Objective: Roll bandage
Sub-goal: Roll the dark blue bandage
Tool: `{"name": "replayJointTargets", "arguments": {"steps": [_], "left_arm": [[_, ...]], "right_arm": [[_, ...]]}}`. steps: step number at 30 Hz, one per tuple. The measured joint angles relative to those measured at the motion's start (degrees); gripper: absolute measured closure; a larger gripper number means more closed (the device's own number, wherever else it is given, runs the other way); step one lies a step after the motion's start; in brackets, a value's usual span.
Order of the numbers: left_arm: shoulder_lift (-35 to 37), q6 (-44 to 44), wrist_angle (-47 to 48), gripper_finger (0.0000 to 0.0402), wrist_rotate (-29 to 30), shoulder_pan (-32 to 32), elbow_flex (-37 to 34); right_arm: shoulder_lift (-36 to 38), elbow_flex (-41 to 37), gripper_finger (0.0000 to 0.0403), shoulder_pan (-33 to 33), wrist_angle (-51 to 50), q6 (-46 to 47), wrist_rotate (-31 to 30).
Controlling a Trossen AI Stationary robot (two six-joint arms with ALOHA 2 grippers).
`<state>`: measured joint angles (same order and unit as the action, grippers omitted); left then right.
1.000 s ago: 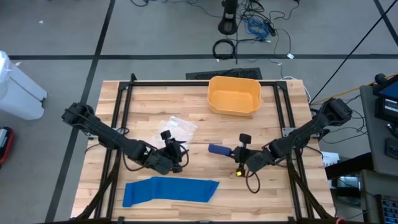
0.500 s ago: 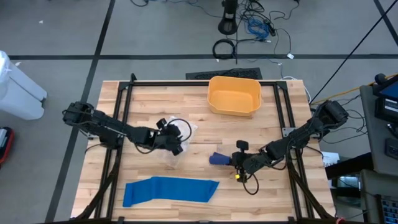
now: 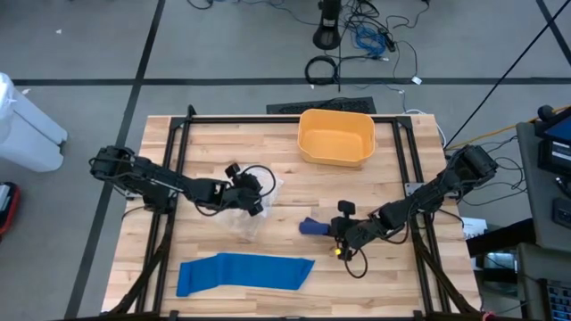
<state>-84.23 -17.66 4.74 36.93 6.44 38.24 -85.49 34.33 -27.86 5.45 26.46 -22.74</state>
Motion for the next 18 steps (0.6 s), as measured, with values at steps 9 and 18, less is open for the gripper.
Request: {"name": "replayJointTargets", "arguments": {"steps": [9,18], "left_arm": [[0.00,-2.00,0.04,0.0217,-0.02,0.07,0.02],[0.00,-3.02,0.28,0.0217,-0.22,0.19,0.07]], "right_arm": [[-0.08,-0.06,0.0338,-0.91,0.71,5.94,-3.07],[-0.09,-0.07,0.0259,-5.43,1.62,13.14,-1.55]]}}
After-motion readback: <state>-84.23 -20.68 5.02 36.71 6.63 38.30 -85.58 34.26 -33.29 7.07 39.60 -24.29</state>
